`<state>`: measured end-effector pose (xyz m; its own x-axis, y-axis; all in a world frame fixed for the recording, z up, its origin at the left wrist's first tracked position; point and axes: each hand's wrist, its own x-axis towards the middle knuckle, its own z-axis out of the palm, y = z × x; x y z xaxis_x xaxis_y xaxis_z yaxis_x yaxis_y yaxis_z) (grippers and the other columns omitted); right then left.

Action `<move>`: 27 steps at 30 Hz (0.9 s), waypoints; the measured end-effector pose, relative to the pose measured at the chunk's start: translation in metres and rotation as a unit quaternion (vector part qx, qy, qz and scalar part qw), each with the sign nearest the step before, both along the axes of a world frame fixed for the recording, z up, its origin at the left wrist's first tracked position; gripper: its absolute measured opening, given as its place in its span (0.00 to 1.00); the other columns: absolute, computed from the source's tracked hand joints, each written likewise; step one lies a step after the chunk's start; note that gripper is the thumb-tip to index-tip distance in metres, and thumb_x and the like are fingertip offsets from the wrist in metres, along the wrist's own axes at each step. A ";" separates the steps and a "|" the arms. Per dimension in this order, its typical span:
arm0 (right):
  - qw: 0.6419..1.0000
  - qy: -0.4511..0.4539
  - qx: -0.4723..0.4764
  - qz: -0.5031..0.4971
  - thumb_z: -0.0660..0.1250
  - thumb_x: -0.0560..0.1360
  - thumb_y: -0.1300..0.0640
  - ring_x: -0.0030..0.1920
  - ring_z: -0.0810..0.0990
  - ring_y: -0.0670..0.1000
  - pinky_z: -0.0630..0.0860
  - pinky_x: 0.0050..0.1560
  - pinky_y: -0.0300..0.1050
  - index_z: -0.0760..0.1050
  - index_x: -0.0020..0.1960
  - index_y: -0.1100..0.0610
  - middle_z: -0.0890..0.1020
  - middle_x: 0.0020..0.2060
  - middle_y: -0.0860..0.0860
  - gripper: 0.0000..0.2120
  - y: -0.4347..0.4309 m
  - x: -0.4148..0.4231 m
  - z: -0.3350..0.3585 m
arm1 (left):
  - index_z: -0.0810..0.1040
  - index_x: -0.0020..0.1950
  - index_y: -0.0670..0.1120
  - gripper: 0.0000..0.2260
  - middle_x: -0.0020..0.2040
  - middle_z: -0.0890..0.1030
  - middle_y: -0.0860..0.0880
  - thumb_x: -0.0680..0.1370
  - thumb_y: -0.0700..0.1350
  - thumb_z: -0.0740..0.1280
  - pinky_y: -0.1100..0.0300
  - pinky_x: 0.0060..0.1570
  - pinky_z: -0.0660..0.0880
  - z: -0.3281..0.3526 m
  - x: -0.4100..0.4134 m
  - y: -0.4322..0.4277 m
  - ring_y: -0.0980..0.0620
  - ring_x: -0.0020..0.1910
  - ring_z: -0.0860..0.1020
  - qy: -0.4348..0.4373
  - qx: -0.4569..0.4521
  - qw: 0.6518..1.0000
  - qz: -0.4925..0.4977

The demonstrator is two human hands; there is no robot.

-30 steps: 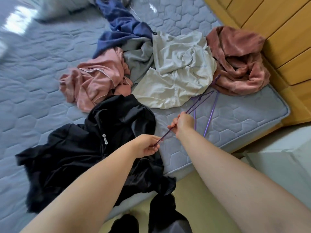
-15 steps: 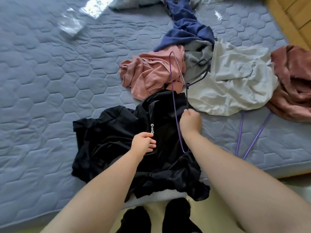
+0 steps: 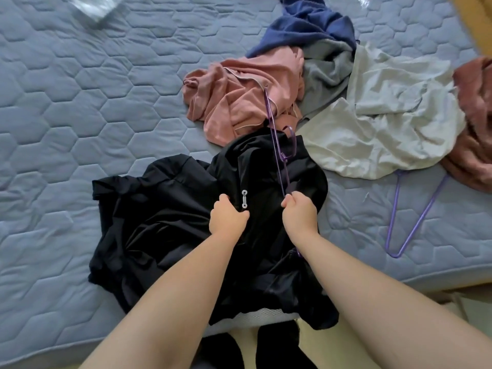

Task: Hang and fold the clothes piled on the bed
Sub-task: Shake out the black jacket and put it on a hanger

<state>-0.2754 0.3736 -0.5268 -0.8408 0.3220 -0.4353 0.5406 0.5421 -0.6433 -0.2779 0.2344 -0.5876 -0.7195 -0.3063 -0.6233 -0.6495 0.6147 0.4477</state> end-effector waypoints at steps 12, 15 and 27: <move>0.997 0.038 0.032 -0.054 0.57 0.79 0.59 0.32 0.68 0.53 0.62 0.31 0.45 0.71 0.36 0.64 0.72 0.30 0.54 0.15 0.001 -0.016 0.091 | 0.70 0.50 0.43 0.06 0.48 0.74 0.44 0.77 0.38 0.55 0.55 0.48 0.67 0.114 -0.028 -0.027 0.43 0.47 0.72 0.067 0.059 0.994 -0.068; 0.994 0.071 -0.002 -0.077 0.60 0.78 0.60 0.33 0.70 0.54 0.64 0.35 0.45 0.76 0.36 0.66 0.74 0.29 0.55 0.16 -0.007 -0.018 0.143 | 0.74 0.46 0.44 0.07 0.46 0.76 0.43 0.77 0.38 0.57 0.57 0.45 0.66 0.180 -0.039 -0.036 0.44 0.45 0.71 0.099 0.041 0.985 -0.134; 0.956 0.118 -0.253 -0.092 0.56 0.74 0.76 0.15 0.62 0.40 0.58 0.16 0.31 0.76 0.56 0.63 0.68 0.16 0.42 0.17 -0.003 0.016 0.348 | 0.74 0.37 0.42 0.09 0.28 0.67 0.49 0.77 0.40 0.62 0.70 0.24 0.62 0.444 -0.043 -0.004 0.52 0.30 0.67 0.232 0.047 0.916 -0.324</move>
<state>-0.2593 0.3702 -0.1784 -0.8837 0.2724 -0.3807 0.4053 0.0381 -0.9134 -0.3207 0.2302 -0.1437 -0.9256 0.3175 -0.2062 0.1111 0.7485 0.6538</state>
